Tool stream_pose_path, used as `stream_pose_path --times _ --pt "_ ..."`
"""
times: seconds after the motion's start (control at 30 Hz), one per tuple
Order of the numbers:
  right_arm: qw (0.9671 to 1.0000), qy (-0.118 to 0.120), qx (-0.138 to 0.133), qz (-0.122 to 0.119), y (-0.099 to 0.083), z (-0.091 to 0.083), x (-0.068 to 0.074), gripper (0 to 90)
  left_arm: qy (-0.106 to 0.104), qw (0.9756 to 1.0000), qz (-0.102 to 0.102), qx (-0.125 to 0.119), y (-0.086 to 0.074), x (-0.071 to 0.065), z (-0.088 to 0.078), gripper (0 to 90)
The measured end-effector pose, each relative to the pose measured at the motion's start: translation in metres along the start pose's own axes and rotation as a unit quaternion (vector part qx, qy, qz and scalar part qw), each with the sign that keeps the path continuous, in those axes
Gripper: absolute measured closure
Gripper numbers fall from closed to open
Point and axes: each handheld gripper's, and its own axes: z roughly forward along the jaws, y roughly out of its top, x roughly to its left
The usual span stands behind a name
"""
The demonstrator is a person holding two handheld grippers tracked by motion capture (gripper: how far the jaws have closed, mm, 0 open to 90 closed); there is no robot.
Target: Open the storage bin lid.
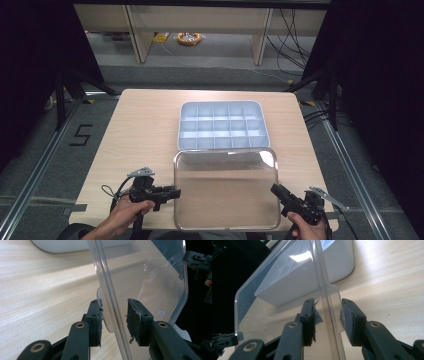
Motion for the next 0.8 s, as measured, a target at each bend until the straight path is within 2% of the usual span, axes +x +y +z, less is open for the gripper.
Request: stream_pose_path --times 0.07,0.1,0.13,0.17,0.2,0.23,0.27,0.33,0.37,0.43,0.5,0.57,0.6,0.67,0.7,0.73,0.77,0.8 --pt "1.0000 -0.008 -0.001 0.002 -0.001 0.001 0.001 65.0 -0.001 1.0000 0.000 0.003 -0.001 0.000 0.000 63.8" --pt "1.0000 -0.005 0.002 -0.008 -0.003 0.000 -0.002 64.9 -0.001 1.0000 0.000 0.003 -0.002 -0.001 0.000 63.6" --pt "1.0000 0.002 0.004 0.001 -0.003 -0.001 0.000 64.8 -0.001 1.0000 0.001 0.004 -0.002 -0.001 0.001 63.5" --pt "0.9999 -0.004 0.008 0.014 -0.003 -0.003 0.002 64.7 0.000 1.0000 0.002 0.005 -0.003 -0.001 0.001 63.5" --pt "0.9999 -0.004 0.008 0.014 -0.003 -0.003 0.002 64.7 0.000 1.0000 0.002 0.005 -0.003 -0.001 0.001 63.4" --pt "0.9999 -0.014 0.005 -0.007 -0.005 -0.002 0.001 64.6 0.000 1.0000 0.001 0.006 -0.003 -0.001 0.001 63.3" --pt "0.9999 -0.007 0.008 0.002 -0.005 -0.003 0.001 64.6 0.000 1.0000 0.001 0.006 -0.003 -0.001 0.001 63.3" --pt "0.9999 -0.009 0.005 -0.014 -0.006 -0.004 0.000 64.6 0.001 1.0000 0.001 0.008 -0.004 -0.002 0.000 63.3" --pt "0.9999 -0.010 0.009 0.003 -0.007 -0.005 0.003 64.5 0.001 1.0000 0.001 0.008 -0.005 -0.002 0.000 63.3" --pt "0.9998 -0.011 0.007 -0.014 -0.008 -0.006 0.001 64.4 -0.001 1.0000 0.002 0.010 -0.006 -0.003 0.000 63.3" --pt "0.9998 -0.012 0.006 -0.015 -0.008 -0.006 0.000 64.5 -0.002 0.9999 0.002 0.012 -0.007 -0.003 0.001 63.3" --pt "0.9999 -0.009 0.008 -0.010 -0.010 -0.005 -0.002 64.5 -0.003 0.9999 -0.002 0.014 -0.008 -0.002 0.002 63.2" --pt "0.9999 -0.006 0.010 0.010 -0.011 -0.006 0.000 64.4 -0.003 0.9999 -0.002 0.014 -0.008 -0.002 0.002 63.1" --pt "0.9998 -0.005 0.019 0.006 -0.011 -0.005 -0.003 64.2 -0.003 0.9998 -0.004 0.019 -0.009 -0.001 0.004 62.8" --pt "0.9997 -0.013 0.015 -0.011 -0.013 -0.003 -0.006 64.1 -0.003 0.9998 -0.004 0.019 -0.009 -0.001 0.004 62.5" --pt "0.9992 -0.005 0.027 0.029 -0.012 -0.004 -0.001 63.9 -0.003 0.9997 0.000 0.026 -0.009 0.000 0.005 62.1" --pt "0.9995 -0.015 0.026 0.012 -0.014 -0.002 -0.005 63.8 -0.003 0.9997 0.000 0.026 -0.009 0.000 0.005 62.0" --pt "0.9995 -0.015 0.026 0.012 -0.014 -0.002 -0.005 63.8 -0.005 0.9996 -0.001 0.027 -0.009 0.000 0.006 62.0"
